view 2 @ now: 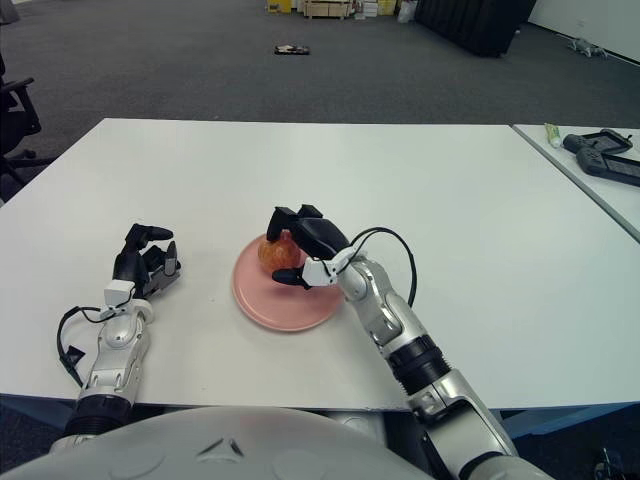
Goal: Put the apple into the plate.
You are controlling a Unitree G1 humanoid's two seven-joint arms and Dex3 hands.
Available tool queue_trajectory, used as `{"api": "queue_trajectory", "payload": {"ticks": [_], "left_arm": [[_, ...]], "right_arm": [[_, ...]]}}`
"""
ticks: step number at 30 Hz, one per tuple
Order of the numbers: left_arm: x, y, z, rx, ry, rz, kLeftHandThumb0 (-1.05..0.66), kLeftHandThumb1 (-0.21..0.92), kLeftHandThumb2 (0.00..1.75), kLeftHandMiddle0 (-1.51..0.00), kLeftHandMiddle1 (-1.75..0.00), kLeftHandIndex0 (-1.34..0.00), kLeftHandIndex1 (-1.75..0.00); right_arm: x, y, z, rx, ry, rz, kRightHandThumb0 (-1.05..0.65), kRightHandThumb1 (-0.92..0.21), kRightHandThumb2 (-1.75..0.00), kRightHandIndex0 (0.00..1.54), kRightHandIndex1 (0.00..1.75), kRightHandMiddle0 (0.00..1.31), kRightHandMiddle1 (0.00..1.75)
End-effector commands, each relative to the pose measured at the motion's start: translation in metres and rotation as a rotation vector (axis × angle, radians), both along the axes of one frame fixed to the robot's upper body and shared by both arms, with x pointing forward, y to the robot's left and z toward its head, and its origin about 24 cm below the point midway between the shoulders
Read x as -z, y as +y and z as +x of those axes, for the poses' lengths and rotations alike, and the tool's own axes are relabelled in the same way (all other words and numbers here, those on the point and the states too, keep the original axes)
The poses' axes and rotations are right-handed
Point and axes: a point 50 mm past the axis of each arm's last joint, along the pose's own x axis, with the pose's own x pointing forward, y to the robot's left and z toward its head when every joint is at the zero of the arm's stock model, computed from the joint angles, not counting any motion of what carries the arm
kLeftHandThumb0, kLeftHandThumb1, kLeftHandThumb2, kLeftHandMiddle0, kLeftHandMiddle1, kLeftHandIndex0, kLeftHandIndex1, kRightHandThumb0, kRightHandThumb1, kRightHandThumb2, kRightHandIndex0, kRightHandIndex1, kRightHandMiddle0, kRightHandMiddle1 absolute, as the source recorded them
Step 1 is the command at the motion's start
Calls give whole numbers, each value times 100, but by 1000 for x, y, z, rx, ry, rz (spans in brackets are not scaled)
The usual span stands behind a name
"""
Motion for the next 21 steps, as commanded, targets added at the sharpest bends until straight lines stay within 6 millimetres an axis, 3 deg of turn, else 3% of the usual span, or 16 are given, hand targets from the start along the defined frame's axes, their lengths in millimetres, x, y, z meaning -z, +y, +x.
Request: {"api": "queue_trajectory", "payload": {"ticks": [1, 6, 21], "left_arm": [[11, 2, -6, -3, 61, 0, -39, 62, 94, -80, -175, -38, -175], [12, 2, -6, -4, 62, 1, -40, 62, 94, -81, -175, -38, -175], [14, 3, -6, -3, 70, -1, -40, 61, 95, -83, -175, -39, -175]], "right_arm": [[-14, -16, -1, 8, -1, -3, -85, -73, -62, 0, 17, 0, 31], [-25, -27, -8, 21, 38, 66, -91, -71, -57, 0, 2, 0, 7], [-28, -57, -15, 145, -42, 329, -95, -67, -57, 0, 0, 0, 0]]}}
